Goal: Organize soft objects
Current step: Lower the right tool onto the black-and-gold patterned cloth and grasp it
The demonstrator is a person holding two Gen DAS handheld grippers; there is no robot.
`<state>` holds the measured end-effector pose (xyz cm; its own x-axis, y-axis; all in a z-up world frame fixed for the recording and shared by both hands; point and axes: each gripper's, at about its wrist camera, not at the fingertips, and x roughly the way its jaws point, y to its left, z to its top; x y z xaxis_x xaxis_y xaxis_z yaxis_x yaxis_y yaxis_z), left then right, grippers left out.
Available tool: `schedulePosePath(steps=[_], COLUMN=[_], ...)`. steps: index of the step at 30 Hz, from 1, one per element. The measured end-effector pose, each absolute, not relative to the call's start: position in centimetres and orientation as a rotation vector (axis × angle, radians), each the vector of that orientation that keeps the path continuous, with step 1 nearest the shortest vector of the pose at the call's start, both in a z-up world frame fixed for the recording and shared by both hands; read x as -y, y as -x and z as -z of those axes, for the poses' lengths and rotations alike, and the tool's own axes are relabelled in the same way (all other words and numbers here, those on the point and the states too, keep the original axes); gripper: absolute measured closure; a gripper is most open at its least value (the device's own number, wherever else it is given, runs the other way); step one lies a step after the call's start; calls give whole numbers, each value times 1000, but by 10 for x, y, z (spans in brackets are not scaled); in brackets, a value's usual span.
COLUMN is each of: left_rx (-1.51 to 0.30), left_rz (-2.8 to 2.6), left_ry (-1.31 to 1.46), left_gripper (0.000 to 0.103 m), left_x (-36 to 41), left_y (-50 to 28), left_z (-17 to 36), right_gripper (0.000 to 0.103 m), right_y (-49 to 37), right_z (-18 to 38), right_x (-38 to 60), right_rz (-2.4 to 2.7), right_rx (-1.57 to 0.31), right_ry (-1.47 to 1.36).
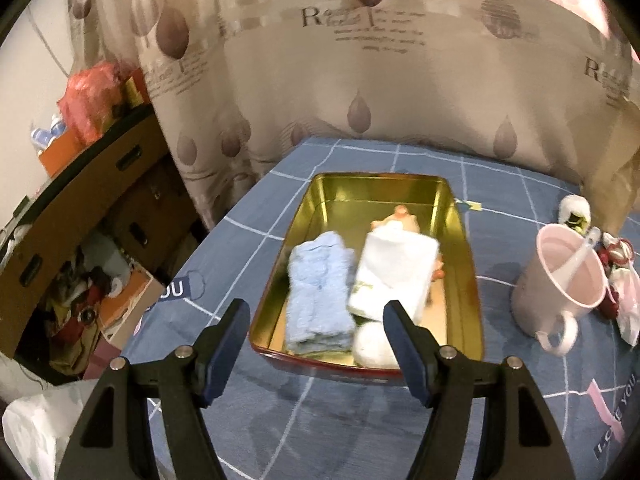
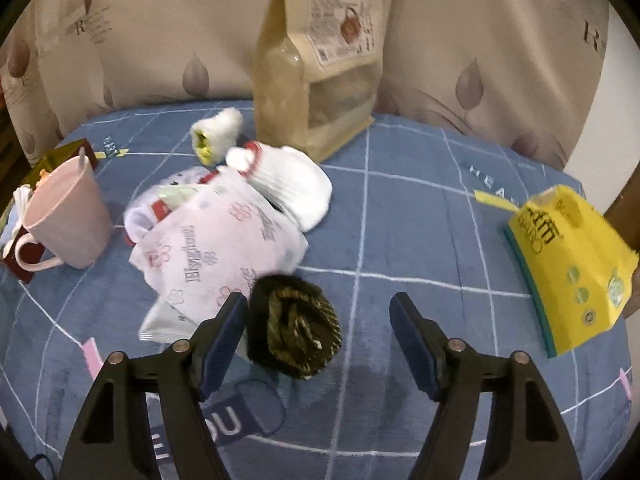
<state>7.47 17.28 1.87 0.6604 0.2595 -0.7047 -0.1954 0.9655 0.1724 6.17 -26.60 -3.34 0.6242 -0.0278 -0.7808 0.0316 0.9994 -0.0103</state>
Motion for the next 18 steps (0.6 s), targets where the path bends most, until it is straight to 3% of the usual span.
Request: schedulePosePath(steps=[8,15,18], left_rx=[-800,-805,-819], left_rz=[-151,-27,26], left_ry=[-123,-149,-157], left_gripper=[32,32,32], left_x=[-132,-81,-60], left_y=[-64,-60,-60], left_z=[-30,-36,-36], right_gripper=[45,70,71], right_y=[-67,-73,-78], right_z=[44,47,52], right_x=[278,276,276], right_rz=[60,-4,-46], right_rx=[-872,-838,-853], right_ry=[10,-21,-47])
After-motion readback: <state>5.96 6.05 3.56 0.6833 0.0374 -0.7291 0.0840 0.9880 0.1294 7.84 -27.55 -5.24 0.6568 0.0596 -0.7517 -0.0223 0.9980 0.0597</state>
